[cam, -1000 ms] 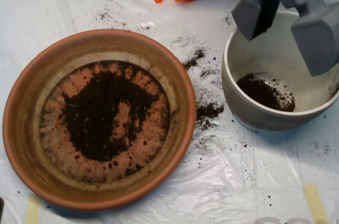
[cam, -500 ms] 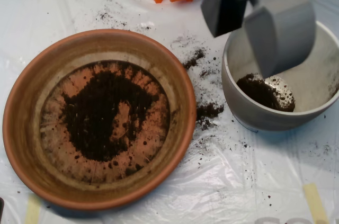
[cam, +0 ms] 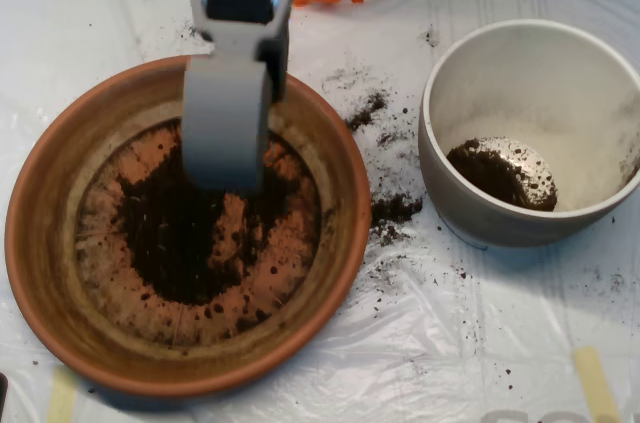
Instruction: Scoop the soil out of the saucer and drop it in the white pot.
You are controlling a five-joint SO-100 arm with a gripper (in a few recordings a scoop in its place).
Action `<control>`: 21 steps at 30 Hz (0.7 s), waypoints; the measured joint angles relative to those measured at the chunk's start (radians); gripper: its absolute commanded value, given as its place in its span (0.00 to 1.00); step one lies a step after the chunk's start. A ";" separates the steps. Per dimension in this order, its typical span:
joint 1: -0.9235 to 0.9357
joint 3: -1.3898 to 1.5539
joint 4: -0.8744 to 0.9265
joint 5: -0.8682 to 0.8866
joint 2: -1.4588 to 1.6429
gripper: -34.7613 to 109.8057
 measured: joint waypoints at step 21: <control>0.198 0.288 -0.281 -0.029 -0.235 0.61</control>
